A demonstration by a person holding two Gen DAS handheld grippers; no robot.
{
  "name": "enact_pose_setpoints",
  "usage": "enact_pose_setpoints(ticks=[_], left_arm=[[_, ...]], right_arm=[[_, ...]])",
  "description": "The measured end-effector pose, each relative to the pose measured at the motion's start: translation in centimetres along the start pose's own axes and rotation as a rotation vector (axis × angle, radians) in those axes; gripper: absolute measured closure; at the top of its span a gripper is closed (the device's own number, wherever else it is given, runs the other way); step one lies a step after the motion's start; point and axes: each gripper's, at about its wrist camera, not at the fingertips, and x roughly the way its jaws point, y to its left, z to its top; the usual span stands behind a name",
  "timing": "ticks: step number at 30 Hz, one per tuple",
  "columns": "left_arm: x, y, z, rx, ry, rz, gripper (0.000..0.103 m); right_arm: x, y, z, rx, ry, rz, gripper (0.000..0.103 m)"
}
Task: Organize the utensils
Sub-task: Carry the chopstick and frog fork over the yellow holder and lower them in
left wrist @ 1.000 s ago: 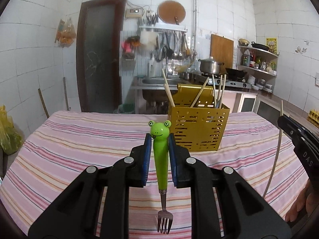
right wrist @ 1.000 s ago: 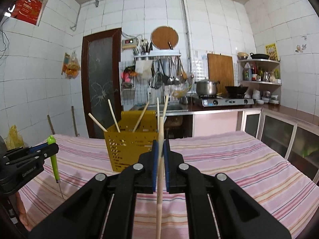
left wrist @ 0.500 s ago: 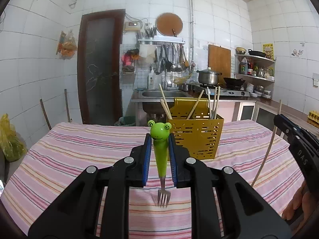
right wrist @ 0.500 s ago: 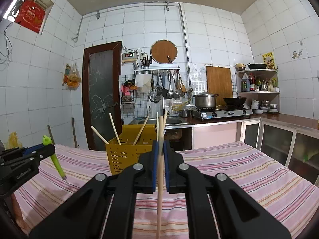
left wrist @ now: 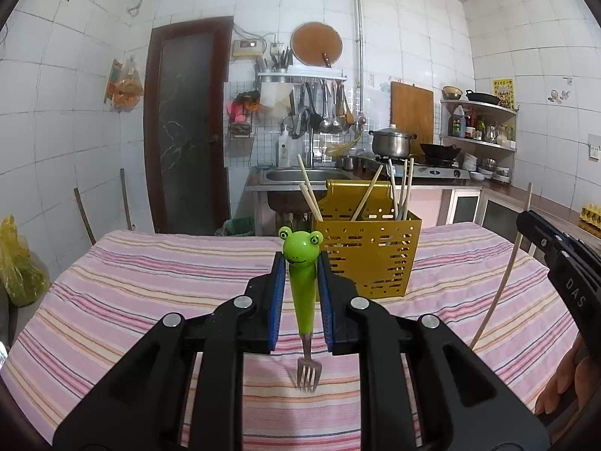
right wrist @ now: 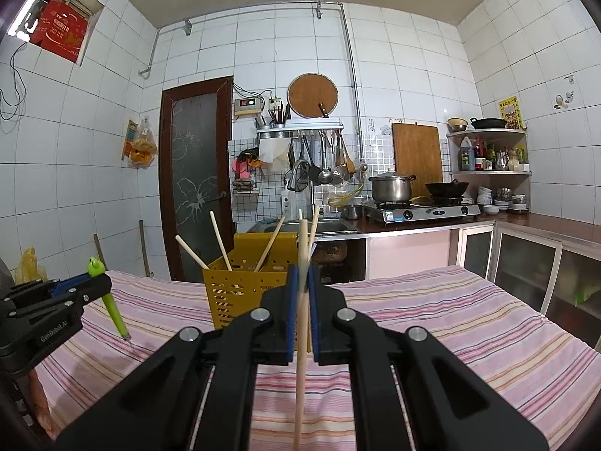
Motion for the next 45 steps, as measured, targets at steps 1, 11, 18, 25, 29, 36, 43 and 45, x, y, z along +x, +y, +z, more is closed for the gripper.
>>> enact_pose_setpoints(ticks=[1, 11, 18, 25, 29, 36, 43, 45], left_arm=[[0.0, 0.0, 0.0, -0.002, 0.002, -0.001, 0.087], [-0.2, 0.1, 0.4, -0.009, -0.007, -0.006, 0.087], [-0.1, 0.1, 0.7, -0.016, -0.015, -0.012, 0.087], [0.5, 0.0, 2.1, -0.024, -0.010, -0.033, 0.087], [0.6, 0.1, 3.7, -0.022, -0.034, -0.039, 0.087], [1.1, -0.2, 7.9, -0.038, -0.081, -0.077, 0.087], [3.0, -1.1, 13.3, -0.065, -0.147, -0.114, 0.087], [4.0, -1.6, 14.8, -0.066, -0.164, -0.118, 0.087]], right_arm=[[0.0, 0.0, 0.0, -0.001, 0.000, 0.000, 0.097], [0.0, -0.4, 0.0, 0.000, -0.006, -0.001, 0.097], [-0.5, -0.4, 0.0, 0.005, -0.014, -0.004, 0.097], [0.0, -0.7, 1.1, 0.005, -0.008, -0.003, 0.097], [0.0, -0.6, 2.6, -0.004, -0.030, -0.003, 0.097], [0.7, -0.6, 5.8, -0.014, -0.075, 0.001, 0.097], [2.6, -0.5, 10.8, -0.025, -0.142, 0.009, 0.097], [3.6, -0.4, 12.1, -0.029, -0.157, 0.010, 0.097]])
